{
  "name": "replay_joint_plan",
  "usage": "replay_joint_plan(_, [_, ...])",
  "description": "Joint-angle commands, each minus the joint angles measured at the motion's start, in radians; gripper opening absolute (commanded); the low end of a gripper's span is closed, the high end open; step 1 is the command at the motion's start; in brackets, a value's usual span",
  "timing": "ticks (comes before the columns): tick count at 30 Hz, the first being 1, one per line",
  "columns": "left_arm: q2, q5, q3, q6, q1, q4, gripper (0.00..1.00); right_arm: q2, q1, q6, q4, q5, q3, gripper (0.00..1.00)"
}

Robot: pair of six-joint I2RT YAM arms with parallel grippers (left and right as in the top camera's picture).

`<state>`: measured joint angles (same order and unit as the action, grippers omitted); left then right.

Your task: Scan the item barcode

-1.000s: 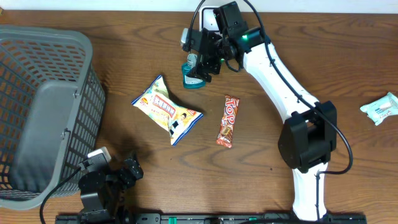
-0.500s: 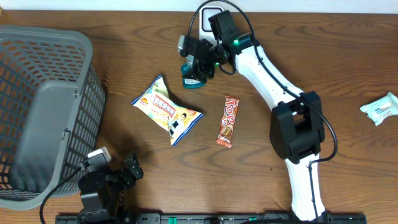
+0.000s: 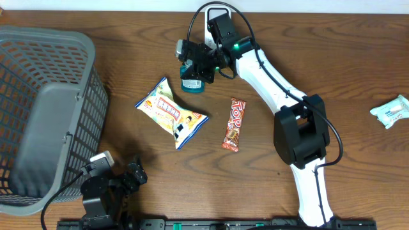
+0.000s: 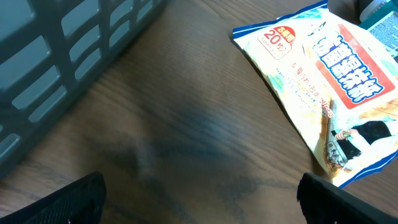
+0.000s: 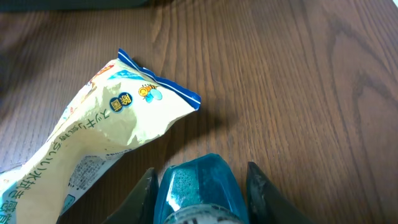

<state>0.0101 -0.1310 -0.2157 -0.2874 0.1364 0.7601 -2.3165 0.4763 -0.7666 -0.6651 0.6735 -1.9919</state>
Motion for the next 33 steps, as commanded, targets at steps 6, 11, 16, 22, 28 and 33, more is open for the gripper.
replay_joint_plan(6, [-0.006,0.006,-0.009,0.009,0.002,0.003,0.98,0.004,0.008,0.082,-0.128,-0.005,-0.003,0.01])
replay_joint_plan(11, [-0.006,0.005,-0.008,0.009,0.002,0.003,0.98,0.097,-0.022,0.108,-0.223,0.063,-0.003,0.01])
replay_joint_plan(16, [-0.006,0.006,-0.009,0.009,0.002,0.003,0.98,0.207,-0.095,0.107,-0.377,0.246,-0.003,0.01])
replay_joint_plan(22, [-0.006,0.005,-0.008,0.009,0.002,0.003,0.98,0.286,-0.203,0.108,-0.583,0.559,-0.003,0.01])
replay_joint_plan(28, [-0.006,0.005,-0.009,0.009,0.002,0.003,0.98,0.29,-0.268,0.107,-0.784,0.782,-0.003,0.01])
replay_joint_plan(33, [-0.006,0.006,-0.008,0.009,0.002,0.003,0.98,0.29,-0.259,0.053,-0.894,0.787,-0.003,0.02])
